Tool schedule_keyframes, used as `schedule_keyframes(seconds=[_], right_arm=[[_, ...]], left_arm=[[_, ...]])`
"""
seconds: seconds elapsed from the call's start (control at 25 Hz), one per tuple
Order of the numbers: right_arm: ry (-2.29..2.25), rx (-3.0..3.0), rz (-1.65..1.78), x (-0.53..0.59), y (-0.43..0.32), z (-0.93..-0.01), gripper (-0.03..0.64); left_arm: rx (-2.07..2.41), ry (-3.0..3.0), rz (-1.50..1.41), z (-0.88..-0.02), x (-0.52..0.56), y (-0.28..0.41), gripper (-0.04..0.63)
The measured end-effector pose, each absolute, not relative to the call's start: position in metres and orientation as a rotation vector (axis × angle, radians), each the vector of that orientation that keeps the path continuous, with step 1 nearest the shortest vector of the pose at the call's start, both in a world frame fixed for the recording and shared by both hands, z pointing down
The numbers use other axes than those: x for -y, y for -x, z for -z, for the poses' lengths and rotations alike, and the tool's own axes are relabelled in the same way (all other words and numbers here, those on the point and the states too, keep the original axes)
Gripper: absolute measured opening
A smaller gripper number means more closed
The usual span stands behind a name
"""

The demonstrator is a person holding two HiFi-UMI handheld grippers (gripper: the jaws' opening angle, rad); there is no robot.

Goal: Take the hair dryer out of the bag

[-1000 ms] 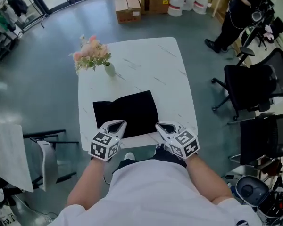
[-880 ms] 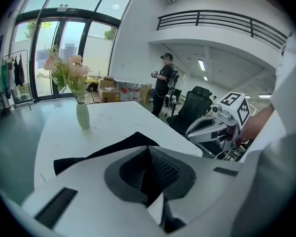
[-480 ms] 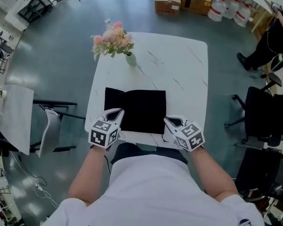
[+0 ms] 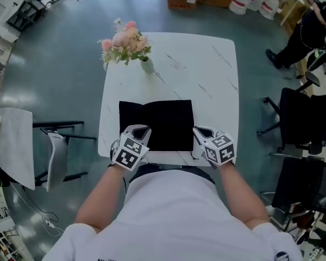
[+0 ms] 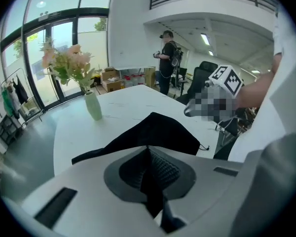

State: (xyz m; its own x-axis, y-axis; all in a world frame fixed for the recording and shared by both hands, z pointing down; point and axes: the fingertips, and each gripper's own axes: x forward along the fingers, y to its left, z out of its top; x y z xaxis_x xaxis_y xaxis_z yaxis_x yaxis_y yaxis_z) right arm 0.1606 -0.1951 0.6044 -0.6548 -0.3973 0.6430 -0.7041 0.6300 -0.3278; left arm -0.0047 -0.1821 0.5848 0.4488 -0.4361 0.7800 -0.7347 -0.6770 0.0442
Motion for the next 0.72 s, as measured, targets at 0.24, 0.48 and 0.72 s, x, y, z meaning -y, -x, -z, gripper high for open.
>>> schedule_keyframes(seconds=[0.24,0.48,0.72], right_arm=[[-0.974,2.301,-0.812,0.200,-0.167,-0.601,0.017],[-1.029,2.292,-0.829,0.183,-0.174,-0.594,0.017],[-1.071,2.287,-0.852,0.179,-0.184,-0.595,0.017]], left_arm=[[0.656,-2.613,-1.463,-0.607,0.185,-0.054,0.034],[0.333,-2.595,-1.683,-0.641,0.183,-0.079,0.172],[0.257,-2.508,-1.777,-0.657,0.184,-0.069,0.173]])
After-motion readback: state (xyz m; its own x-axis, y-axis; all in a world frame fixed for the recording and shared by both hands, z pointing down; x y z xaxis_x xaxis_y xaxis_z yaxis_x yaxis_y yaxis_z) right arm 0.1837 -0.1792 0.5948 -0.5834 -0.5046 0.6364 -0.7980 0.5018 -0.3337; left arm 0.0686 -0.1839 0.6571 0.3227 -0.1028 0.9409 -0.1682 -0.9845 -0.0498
